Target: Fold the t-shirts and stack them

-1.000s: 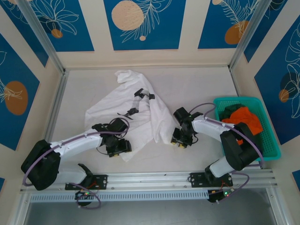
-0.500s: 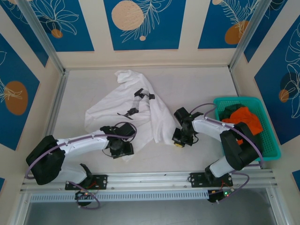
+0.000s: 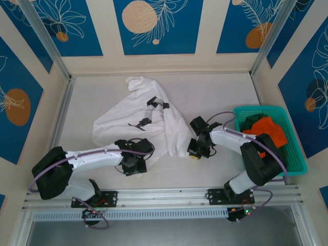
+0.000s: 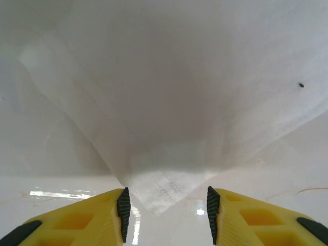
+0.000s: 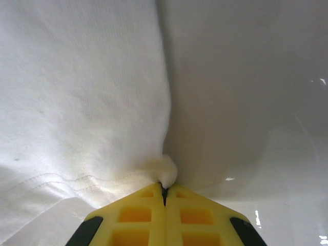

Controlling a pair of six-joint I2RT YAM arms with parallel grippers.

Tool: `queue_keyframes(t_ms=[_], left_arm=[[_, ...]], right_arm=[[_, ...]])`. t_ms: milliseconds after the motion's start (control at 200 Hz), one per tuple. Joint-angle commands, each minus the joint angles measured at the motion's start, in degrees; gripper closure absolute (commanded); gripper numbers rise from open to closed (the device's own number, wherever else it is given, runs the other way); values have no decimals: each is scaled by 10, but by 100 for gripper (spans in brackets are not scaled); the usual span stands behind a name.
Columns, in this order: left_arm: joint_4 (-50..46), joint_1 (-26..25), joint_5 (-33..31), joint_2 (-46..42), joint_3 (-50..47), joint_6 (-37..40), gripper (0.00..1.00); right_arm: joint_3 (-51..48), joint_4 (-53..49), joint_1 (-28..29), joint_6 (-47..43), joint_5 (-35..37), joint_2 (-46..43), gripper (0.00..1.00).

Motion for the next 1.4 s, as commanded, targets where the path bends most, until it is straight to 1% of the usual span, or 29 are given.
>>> queue_keyframes(t_ms=[0, 100, 185, 265, 385, 485, 580, 645, 725, 785, 870, 955, 1055, 1135, 1210, 1290, 1335, 1395], left_arm=[[-9, -10, -5, -1, 3, -39, 56], [-14, -18, -17, 10, 2, -46, 56], [-7, -22, -9, 26, -3, -48, 57], [-4, -29, -3, 44, 5, -43, 56], [-32, -37, -9, 71, 27, -26, 56], [-24, -38, -11, 83, 23, -26, 58], [-26, -38, -19, 93, 27, -22, 64], [-30, -38, -22, 100, 31, -19, 66], [-38, -39, -28, 104, 34, -16, 74], [-44, -39, -35, 102, 35, -15, 83], [-64, -38, -58, 90, 43, -14, 100], [-107, -32, -99, 61, 74, 6, 100], [-165, 2, -141, 19, 133, 57, 100], [-191, 49, -162, -20, 196, 116, 100], [-208, 109, -165, -52, 271, 168, 100], [-196, 169, -156, -72, 362, 234, 100], [-190, 188, -155, -72, 417, 270, 100], [-197, 200, -165, -61, 488, 311, 100]], right_arm=[[7, 2, 1, -5, -10, -8, 99], [2, 3, 0, -8, -11, -12, 99], [-2, 6, 0, -8, -14, -13, 99], [-4, 6, 0, -5, -14, -13, 99], [-5, 8, 0, -2, -13, -15, 99], [-4, 5, -1, -2, -12, -17, 99], [-2, 1, -2, -3, -10, -20, 99], [-3, 0, -4, -3, -8, -24, 99], [-2, -1, -7, -5, -8, -27, 100], [-2, -2, -10, -7, -8, -30, 100], [4, -8, -16, -11, -6, -38, 100], [22, -26, -32, -21, -5, -57, 100], [63, -53, -60, -39, -11, -89, 100], [110, -79, -90, -53, -22, -111, 100], [169, -103, -121, -62, -33, -126, 100], [235, -119, -148, -67, -48, -137, 100], [268, -121, -156, -68, -51, -144, 100], [300, -110, -162, -74, -58, -154, 100]])
